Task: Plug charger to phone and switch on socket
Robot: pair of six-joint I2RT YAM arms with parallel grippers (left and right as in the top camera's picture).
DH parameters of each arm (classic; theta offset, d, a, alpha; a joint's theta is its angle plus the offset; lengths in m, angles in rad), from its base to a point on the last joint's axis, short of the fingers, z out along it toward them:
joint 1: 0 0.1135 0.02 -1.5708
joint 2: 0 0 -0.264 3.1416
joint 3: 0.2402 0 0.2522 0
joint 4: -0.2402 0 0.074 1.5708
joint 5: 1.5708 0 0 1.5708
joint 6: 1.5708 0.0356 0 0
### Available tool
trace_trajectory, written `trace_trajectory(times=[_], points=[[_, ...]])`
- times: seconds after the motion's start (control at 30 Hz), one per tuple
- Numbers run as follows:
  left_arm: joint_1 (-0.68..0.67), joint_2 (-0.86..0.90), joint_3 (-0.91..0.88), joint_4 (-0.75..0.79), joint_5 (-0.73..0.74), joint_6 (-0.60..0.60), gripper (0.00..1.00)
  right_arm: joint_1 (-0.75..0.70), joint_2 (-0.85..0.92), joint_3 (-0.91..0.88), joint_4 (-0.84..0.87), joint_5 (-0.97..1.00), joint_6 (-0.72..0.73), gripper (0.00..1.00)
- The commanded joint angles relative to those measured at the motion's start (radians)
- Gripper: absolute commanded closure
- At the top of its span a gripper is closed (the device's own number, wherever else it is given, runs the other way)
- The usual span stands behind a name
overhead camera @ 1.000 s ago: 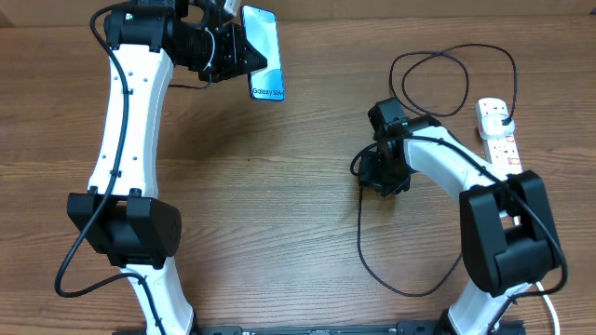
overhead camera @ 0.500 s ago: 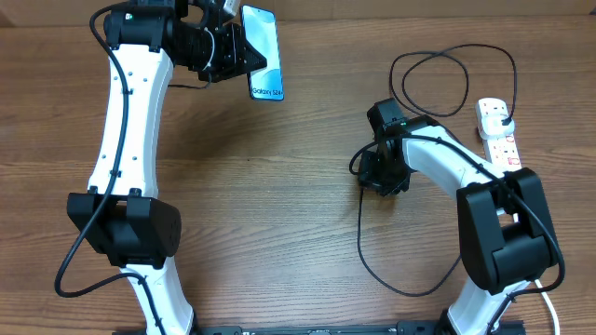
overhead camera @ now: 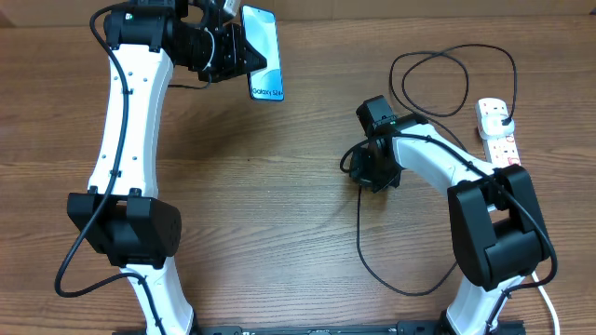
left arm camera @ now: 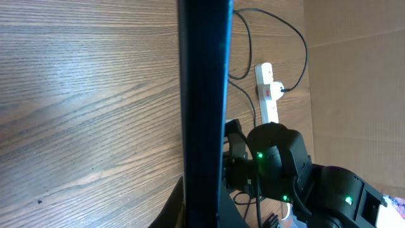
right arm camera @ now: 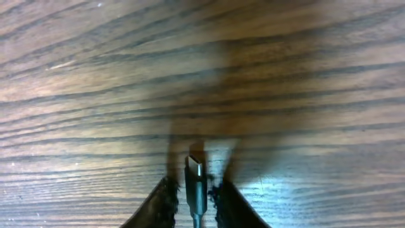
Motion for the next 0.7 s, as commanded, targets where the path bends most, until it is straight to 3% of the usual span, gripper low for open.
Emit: trace_trajectory(times=[0.0, 0.23, 0.4, 0.67], points=[[-0.005, -0.008, 0.009, 0.005, 0.020, 0.027, 0.96, 0.024, 0.120, -0.035, 0.055, -0.032, 0.007, 0.89], [-0.005, -0.008, 0.009, 0.005, 0.020, 0.027, 0.96, 0.024, 0.120, -0.035, 0.054, -0.033, 0.006, 0.87], [-0.005, -0.008, 0.009, 0.002, 0.021, 0.027, 0.96, 0.024, 0.120, -0.036, 0.041, -0.033, 0.007, 0.73], [-0.005, -0.008, 0.009, -0.002, 0.021, 0.027, 0.96, 0.024, 0.120, -0.036, 0.027, -0.034, -0.006, 0.79]])
